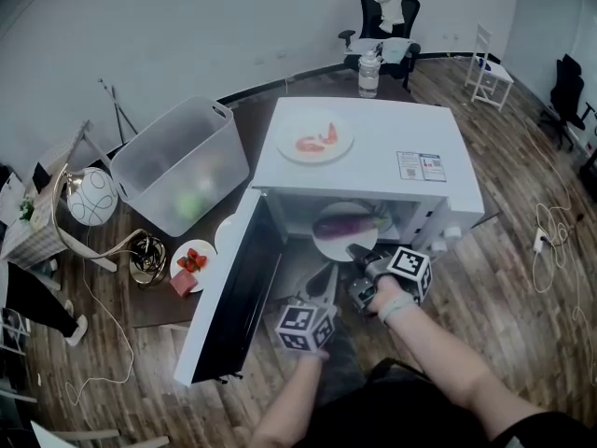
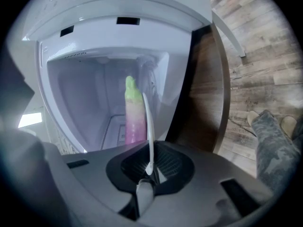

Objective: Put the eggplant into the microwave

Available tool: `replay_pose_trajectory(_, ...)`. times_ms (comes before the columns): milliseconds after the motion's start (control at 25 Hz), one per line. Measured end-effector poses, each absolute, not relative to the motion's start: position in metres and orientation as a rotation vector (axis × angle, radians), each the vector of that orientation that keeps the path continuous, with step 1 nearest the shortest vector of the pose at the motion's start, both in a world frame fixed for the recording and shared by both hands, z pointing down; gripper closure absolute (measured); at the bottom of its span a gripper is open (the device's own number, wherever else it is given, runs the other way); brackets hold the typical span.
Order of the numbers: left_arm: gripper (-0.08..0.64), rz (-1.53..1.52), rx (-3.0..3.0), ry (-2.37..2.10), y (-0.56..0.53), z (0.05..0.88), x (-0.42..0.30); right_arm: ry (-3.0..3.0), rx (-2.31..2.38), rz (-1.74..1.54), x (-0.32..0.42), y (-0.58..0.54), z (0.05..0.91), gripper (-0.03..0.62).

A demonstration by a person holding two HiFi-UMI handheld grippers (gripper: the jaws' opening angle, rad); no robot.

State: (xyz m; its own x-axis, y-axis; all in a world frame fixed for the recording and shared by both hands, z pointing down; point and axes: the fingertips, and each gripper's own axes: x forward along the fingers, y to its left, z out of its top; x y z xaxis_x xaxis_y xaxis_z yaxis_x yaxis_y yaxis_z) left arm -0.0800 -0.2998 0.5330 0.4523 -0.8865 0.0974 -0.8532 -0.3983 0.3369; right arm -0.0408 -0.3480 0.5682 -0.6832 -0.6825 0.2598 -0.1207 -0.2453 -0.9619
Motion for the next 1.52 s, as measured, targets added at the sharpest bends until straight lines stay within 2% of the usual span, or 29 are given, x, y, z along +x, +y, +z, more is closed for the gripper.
replay_pose_trajectory(840,0.560,-0.077,2.384,-1.440,-0.321,0.538,-0.074,1.707,-0.956,-1.957,-0.048,-0.366,0.564,0.564)
replay_pose_trajectory(1160,0.560,-0.091,2.363,-1.442,-0.330,0.540,-0.076,1.810,-0.818,-1.934,-0.054,-0.367,0.556,0.480)
replay_pose_trajectory(1520,0.560,-0.111,2.354,-1.436,-0.336,0.540,-0.073,1.978,-0.777,-1.918,-0.049,-0.345,0.558,0.480)
